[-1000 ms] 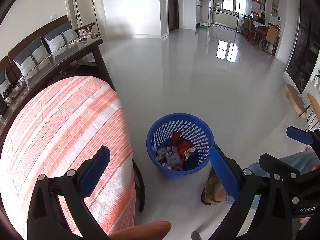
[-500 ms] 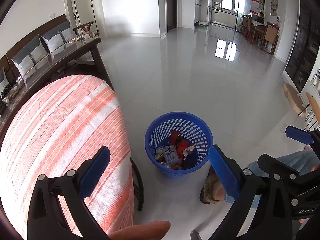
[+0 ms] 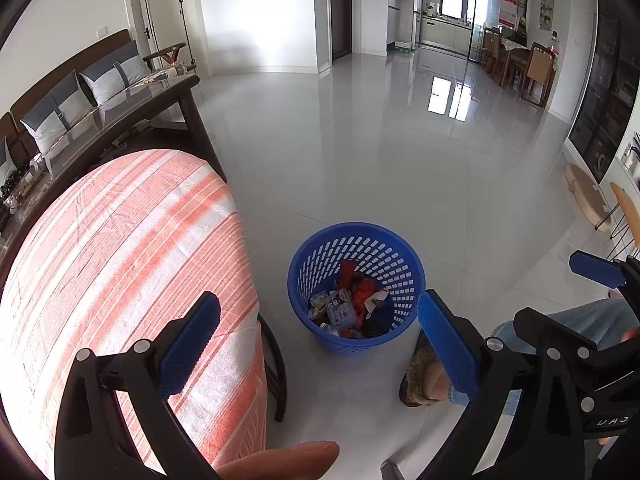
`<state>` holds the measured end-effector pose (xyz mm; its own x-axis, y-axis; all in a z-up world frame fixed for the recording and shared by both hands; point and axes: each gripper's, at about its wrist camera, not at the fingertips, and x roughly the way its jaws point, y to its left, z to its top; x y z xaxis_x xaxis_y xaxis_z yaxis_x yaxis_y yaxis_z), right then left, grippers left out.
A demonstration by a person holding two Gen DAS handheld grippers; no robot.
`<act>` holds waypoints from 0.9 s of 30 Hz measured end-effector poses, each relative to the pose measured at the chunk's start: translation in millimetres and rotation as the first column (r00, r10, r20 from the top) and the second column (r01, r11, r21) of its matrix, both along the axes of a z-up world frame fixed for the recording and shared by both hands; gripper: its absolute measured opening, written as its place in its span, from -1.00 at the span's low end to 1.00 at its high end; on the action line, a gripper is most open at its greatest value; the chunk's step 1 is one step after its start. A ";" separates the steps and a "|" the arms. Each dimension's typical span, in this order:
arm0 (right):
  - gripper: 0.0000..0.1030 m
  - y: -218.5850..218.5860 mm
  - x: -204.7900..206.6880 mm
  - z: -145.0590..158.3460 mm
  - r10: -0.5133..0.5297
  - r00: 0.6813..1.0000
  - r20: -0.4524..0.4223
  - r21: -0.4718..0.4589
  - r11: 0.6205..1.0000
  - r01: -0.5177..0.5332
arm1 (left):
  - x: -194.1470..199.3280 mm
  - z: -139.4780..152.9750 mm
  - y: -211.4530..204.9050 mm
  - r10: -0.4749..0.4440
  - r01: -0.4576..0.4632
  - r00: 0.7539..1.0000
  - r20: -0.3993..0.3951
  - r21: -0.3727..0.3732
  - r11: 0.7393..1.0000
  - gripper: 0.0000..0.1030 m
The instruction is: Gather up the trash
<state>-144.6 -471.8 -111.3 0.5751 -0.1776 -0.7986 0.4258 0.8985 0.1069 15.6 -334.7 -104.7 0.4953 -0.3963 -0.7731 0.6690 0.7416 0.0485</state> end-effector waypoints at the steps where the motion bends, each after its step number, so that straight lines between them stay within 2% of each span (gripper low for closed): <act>1: 0.91 -0.1 0.1 0.0 0.000 1.000 0.000 0.000 1.000 0.000 | 0.0 -0.2 0.0 0.000 0.000 1.000 0.000 0.000 1.000 0.90; 27: 0.91 0.4 -0.1 -4.3 -0.004 1.000 -0.010 0.004 1.000 0.004 | -1.5 -3.9 -3.0 -0.010 0.010 1.000 -0.003 0.007 1.000 0.90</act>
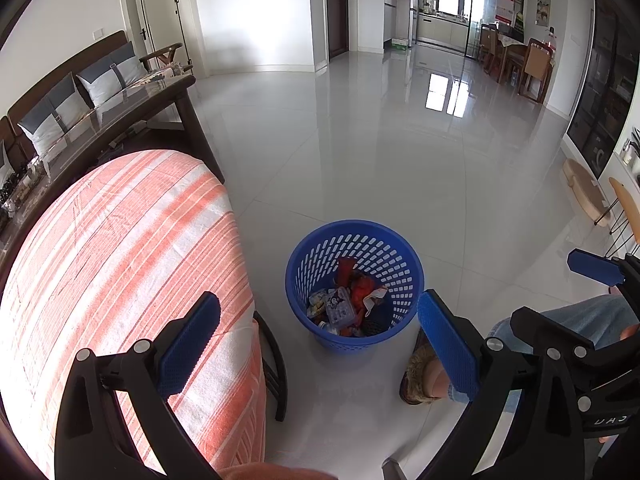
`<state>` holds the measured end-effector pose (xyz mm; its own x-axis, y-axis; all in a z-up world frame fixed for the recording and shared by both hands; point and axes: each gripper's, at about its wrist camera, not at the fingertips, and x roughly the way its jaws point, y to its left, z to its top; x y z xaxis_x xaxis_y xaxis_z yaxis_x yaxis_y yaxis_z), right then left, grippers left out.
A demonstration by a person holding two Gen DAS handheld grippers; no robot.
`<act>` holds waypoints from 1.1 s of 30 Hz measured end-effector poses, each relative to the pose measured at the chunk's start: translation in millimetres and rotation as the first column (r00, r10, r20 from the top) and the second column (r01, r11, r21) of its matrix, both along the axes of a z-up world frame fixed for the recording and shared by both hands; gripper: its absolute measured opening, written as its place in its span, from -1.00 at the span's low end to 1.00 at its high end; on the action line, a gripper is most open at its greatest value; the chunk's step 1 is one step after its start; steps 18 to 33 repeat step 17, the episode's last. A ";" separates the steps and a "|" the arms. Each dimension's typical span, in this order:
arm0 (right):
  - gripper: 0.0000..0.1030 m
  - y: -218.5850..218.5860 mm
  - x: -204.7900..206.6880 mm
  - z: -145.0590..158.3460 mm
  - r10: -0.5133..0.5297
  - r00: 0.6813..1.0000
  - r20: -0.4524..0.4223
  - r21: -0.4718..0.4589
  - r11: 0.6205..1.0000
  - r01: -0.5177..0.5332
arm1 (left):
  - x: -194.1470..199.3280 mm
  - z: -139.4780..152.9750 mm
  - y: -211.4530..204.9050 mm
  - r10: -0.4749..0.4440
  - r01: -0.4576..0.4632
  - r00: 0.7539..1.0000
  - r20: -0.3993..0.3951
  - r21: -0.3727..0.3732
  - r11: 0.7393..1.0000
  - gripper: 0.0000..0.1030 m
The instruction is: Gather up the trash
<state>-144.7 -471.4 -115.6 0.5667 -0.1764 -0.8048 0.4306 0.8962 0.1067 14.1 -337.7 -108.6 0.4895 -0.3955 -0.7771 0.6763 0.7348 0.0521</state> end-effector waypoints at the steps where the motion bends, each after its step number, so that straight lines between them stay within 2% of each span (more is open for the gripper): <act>1: 0.91 0.4 -0.1 -0.3 -0.001 1.000 -0.001 0.000 1.000 0.001 | 0.4 -0.5 0.6 0.000 0.000 1.000 -0.001 -0.004 1.000 0.90; 8: 0.91 -1.5 -1.1 -0.2 -0.009 1.000 -0.001 0.004 1.000 0.009 | 2.3 4.0 4.7 0.023 -0.023 1.000 0.019 -0.022 1.000 0.90; 12: 0.91 -5.9 -0.9 -3.4 -0.024 1.000 -0.006 0.010 1.000 0.024 | 11.7 8.4 10.7 0.036 -0.036 0.999 -0.025 -0.007 0.999 0.90; 17: 0.91 2.3 12.6 -8.6 -0.012 0.999 -0.049 -0.002 1.000 0.012 | 28.6 16.4 54.6 0.100 -0.102 0.994 -0.038 -0.048 0.994 0.90; 33: 0.91 2.3 12.6 -8.6 -0.012 0.999 -0.049 -0.002 1.000 0.012 | 28.6 16.4 54.6 0.100 -0.102 0.994 -0.038 -0.048 0.994 0.90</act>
